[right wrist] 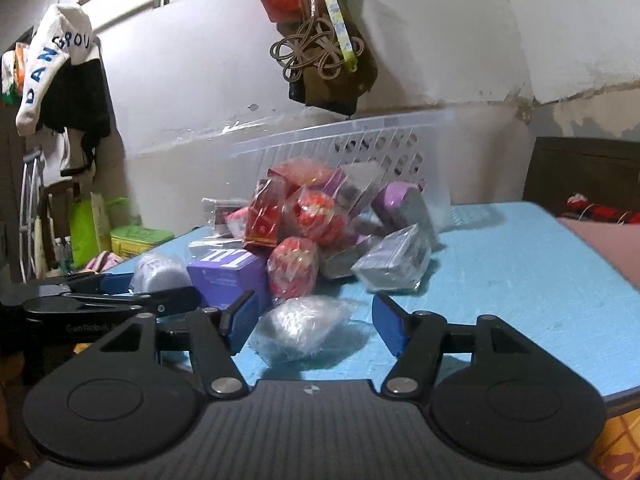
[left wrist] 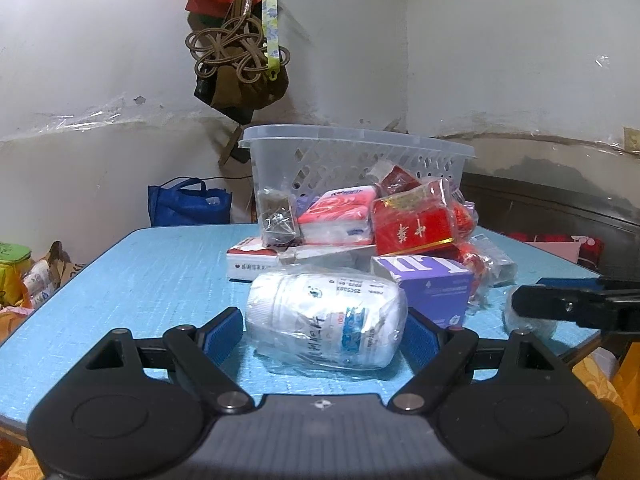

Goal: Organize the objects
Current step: 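Grasp the clear plastic bag with the right tool while the left tool grasps the white pill bottle, then lift both held items over the white basket and open both tools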

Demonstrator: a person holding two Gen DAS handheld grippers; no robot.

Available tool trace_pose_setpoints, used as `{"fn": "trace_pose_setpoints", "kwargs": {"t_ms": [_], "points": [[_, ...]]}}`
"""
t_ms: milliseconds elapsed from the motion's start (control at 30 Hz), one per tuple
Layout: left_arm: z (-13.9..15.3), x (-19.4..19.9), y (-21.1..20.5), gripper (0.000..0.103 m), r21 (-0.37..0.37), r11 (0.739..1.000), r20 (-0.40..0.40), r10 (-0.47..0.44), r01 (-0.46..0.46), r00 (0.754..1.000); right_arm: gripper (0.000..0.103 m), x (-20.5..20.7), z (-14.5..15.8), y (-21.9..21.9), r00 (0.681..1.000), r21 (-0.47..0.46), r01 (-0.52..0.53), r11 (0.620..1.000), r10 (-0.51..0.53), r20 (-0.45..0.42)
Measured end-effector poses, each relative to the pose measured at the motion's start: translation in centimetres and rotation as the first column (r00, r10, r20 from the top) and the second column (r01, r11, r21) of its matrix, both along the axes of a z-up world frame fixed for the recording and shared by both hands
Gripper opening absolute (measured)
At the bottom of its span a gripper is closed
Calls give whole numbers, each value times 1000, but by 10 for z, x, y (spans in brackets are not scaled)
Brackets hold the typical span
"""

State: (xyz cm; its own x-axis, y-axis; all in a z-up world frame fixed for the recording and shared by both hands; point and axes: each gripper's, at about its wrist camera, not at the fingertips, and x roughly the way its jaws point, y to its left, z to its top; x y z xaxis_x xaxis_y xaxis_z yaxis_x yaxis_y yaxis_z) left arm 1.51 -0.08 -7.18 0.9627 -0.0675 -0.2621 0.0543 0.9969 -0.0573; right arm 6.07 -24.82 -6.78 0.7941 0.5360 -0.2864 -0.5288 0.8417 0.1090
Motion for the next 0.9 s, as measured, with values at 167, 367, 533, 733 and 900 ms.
{"fn": "trace_pose_setpoints", "kwargs": {"t_ms": [167, 367, 533, 733, 900], "points": [[-2, -2, -4, 77, 17, 1000, 15, 20, -21, 1000, 54, -4, 0, 3, 1000, -13, -7, 1000, 8, 24], [1, -8, -6, 77, 32, 999, 32, 33, -34, 999, 53, -8, 5, -3, 998, 13, 17, 1000, -18, 64], [10, -11, -2, 77, 29, 998, 44, 48, -50, 998, 53, -4, 12, -11, 996, 29, 47, 998, -50, 79], [30, -11, 10, 77, -6, 998, 63, 59, -59, 996, 53, 8, 30, -24, 990, 62, 84, 995, -90, 108], [77, 12, 23, 77, -49, 998, 123, 41, -36, 992, 53, 29, 67, -21, 977, 66, 92, 994, -103, 188]]}}
